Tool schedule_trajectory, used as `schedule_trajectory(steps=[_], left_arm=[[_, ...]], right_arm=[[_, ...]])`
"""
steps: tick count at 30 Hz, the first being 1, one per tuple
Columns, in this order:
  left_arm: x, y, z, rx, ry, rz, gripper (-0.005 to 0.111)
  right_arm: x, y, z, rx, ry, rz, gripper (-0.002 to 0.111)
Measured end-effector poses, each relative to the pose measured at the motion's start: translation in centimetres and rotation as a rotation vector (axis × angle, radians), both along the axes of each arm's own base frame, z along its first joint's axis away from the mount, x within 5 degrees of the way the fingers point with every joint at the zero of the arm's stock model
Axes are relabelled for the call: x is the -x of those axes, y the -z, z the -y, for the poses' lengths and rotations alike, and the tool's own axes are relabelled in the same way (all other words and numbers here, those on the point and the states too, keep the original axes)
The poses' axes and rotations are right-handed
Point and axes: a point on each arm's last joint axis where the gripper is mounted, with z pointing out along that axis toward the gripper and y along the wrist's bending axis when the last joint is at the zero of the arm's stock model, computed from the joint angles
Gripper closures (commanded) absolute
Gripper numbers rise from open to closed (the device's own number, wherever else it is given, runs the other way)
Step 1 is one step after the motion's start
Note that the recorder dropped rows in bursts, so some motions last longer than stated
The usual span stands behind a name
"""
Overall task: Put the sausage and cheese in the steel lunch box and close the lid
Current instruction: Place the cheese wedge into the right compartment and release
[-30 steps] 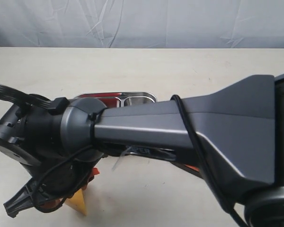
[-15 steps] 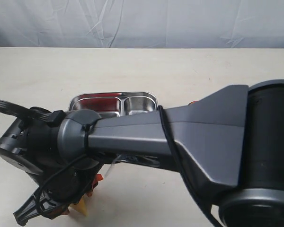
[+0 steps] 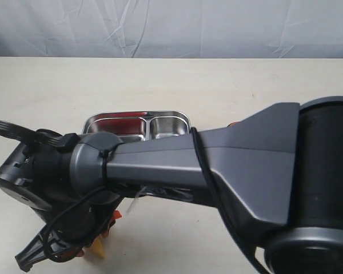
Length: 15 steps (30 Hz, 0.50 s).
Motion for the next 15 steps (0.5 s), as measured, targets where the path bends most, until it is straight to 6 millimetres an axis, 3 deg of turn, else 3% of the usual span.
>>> schedule_trajectory(steps=[4,10,15], left_arm=[[0.0,0.0,0.0,0.000,0.000,0.000,0.107],[0.0,0.0,0.0,0.000,0.000,0.000,0.107],[0.0,0.0,0.0,0.000,0.000,0.000,0.107]], right_arm=[[-0.1,-1.3,0.1,-0.022,-0.009,0.024,0.108],[-1.4,-7.2,0.8,-0.145,-0.044,0.187,0.108],[-5.2,-10.1,2.8,-0.148,0.025,0.306,0.108]])
